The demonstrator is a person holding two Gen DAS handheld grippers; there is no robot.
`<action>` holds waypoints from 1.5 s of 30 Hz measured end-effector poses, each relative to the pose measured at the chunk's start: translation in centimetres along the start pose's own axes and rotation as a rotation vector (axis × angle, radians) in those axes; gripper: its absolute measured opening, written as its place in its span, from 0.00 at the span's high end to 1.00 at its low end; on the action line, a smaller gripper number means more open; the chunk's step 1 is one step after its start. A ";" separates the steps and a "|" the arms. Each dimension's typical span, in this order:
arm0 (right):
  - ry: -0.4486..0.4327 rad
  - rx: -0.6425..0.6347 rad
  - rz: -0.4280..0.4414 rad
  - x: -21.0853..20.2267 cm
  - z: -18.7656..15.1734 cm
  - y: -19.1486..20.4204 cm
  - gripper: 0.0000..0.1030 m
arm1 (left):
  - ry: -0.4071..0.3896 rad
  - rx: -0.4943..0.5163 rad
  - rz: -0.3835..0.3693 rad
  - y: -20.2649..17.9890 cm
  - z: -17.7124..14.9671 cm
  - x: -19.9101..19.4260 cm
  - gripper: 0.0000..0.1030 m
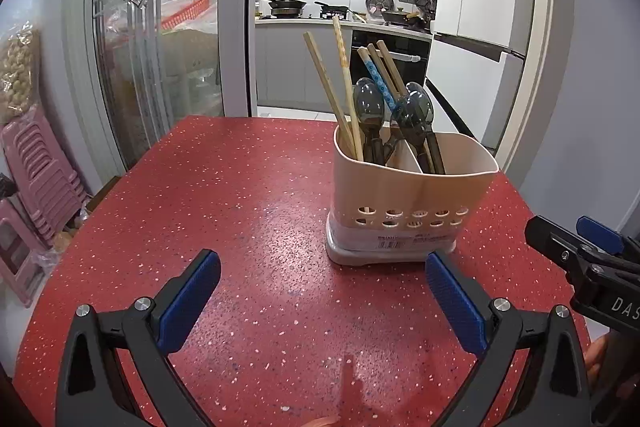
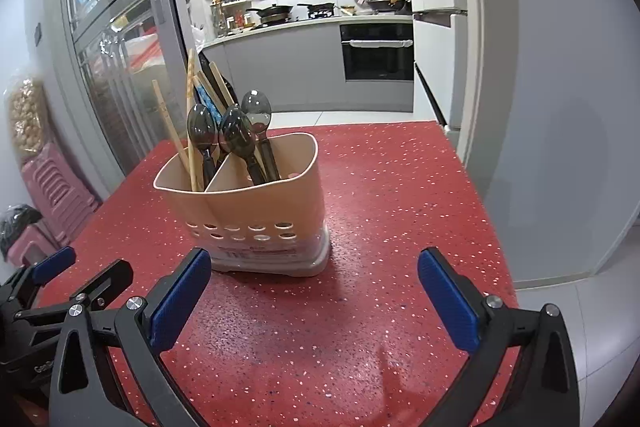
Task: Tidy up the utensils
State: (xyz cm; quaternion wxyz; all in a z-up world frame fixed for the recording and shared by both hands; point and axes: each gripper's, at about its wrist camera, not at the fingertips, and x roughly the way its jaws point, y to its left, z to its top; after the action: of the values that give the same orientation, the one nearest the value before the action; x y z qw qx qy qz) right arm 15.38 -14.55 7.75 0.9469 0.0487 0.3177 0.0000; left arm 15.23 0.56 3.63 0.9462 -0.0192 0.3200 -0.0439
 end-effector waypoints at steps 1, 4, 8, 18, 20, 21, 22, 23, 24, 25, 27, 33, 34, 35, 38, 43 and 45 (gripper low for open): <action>-0.003 -0.008 -0.010 -0.2 -0.1 0.1 0.00 | -0.003 0.000 0.003 0.0 -0.1 -0.2 0.00; -0.011 -0.036 -0.027 -0.9 -0.4 0.4 0.00 | -0.014 -0.010 0.007 0.3 -0.4 -0.8 0.00; -0.027 -0.029 -0.013 -2.2 -1.1 0.6 0.00 | -0.037 -0.035 0.019 0.7 -0.9 -1.6 0.00; -0.097 -0.041 -0.061 -4.0 -2.7 1.0 0.00 | -0.126 -0.003 0.064 0.1 -2.6 -3.4 0.00; -0.119 -0.052 -0.067 -4.4 -2.9 1.1 0.00 | -0.139 0.003 0.054 0.0 -2.7 -3.8 0.00; -0.128 -0.059 -0.070 -4.6 -3.0 1.2 0.00 | -0.145 0.005 0.051 -0.1 -2.8 -4.0 0.00; -0.136 -0.067 -0.073 -4.7 -3.1 1.4 0.00 | -0.148 0.005 0.050 -0.1 -2.7 -4.1 0.00; -0.146 -0.076 -0.075 -4.9 -3.2 1.5 0.00 | -0.151 0.005 0.050 -0.2 -2.8 -4.2 0.00; -0.150 -0.080 -0.073 -5.0 -3.3 1.6 0.00 | -0.151 0.004 0.050 -0.2 -2.8 -4.2 0.00; -0.152 -0.081 -0.071 -5.1 -3.3 1.7 0.00 | -0.150 0.002 0.050 -0.1 -2.9 -4.3 0.00; -0.155 -0.075 -0.065 -5.2 -3.4 1.6 0.00 | -0.148 -0.007 0.052 0.0 -3.0 -4.3 0.00; -0.152 -0.063 -0.062 -5.2 -3.6 1.5 0.00 | -0.149 -0.034 0.059 0.7 -3.2 -4.6 0.00; -0.152 -0.062 -0.062 -5.3 -3.7 1.6 0.00 | -0.149 -0.036 0.061 0.8 -3.2 -4.6 0.00; -0.153 -0.062 -0.061 -5.3 -3.7 1.6 0.00 | -0.149 -0.035 0.062 0.9 -3.3 -4.6 0.00; -0.155 -0.065 -0.061 -5.3 -3.7 1.7 0.00 | -0.144 -0.028 0.060 0.8 -3.4 -4.5 0.00; -0.147 -0.063 -0.056 -5.2 -3.7 1.6 0.00 | -0.138 -0.019 0.057 0.7 -3.4 -4.5 0.00; -0.145 -0.058 -0.054 -5.2 -3.7 1.5 0.00 | -0.135 -0.020 0.056 0.7 -3.4 -4.4 0.00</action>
State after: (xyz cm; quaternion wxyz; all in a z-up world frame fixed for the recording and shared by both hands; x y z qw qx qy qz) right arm 9.09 -12.93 8.07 0.9681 0.0123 0.2493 -0.0200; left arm 9.68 1.67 3.52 0.9662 -0.0224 0.2564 -0.0127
